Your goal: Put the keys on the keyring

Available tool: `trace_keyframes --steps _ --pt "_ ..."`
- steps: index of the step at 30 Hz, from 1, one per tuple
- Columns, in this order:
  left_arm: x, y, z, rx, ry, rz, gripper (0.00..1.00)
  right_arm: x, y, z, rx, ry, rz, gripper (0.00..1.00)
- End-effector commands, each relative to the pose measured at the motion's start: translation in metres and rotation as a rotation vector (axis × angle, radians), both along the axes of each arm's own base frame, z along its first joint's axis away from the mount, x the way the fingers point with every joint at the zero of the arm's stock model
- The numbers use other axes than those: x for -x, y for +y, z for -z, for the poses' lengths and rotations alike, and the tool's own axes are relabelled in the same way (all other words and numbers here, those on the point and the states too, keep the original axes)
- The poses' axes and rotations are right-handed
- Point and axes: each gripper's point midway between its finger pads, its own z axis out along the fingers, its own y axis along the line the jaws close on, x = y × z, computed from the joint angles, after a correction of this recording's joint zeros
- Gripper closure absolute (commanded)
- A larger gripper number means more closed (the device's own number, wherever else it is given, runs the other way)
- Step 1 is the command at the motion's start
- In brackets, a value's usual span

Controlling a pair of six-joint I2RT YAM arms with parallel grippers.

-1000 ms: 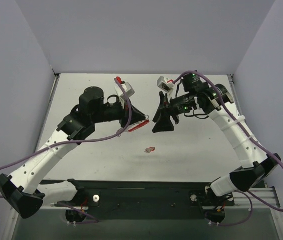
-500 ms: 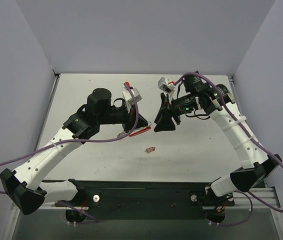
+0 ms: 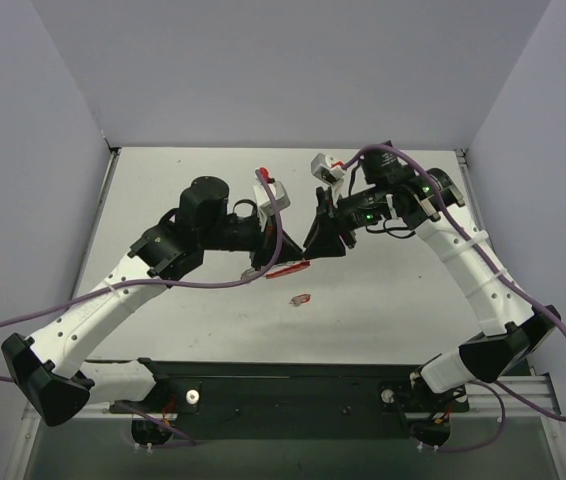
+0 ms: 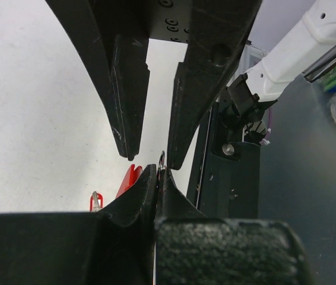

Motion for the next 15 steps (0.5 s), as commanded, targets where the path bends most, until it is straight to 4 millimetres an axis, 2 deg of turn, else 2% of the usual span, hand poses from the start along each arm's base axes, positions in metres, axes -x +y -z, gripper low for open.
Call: trace_keyframes --steps 1,3,4,5,12,13,15 --pt "0.009 -0.005 -0.032 0.068 -0.066 0.05 1.0 -0.004 0.009 -0.011 -0.037 -0.026 -0.021 0.71" --pt "0.009 -0.004 -0.034 0.073 -0.072 0.045 1.0 -0.004 0.009 -0.009 -0.034 -0.021 -0.02 0.83" --pt "0.008 -0.004 -0.033 0.071 -0.075 0.042 1.0 -0.004 0.01 -0.009 -0.034 -0.019 -0.023 0.95" --pt "0.008 -0.004 -0.033 0.07 -0.078 0.039 1.0 -0.004 0.01 -0.009 -0.036 -0.018 -0.023 1.0" --pt "0.003 0.001 -0.029 0.049 -0.082 -0.007 1.0 -0.002 0.007 -0.015 -0.05 -0.048 -0.026 1.0" --pt "0.001 0.003 -0.027 0.041 -0.081 -0.023 0.83 -0.003 0.006 -0.017 -0.053 -0.052 -0.022 1.0" --pt "0.001 0.005 -0.023 0.035 -0.08 -0.036 0.68 -0.004 0.004 -0.024 -0.064 -0.066 -0.004 1.0"
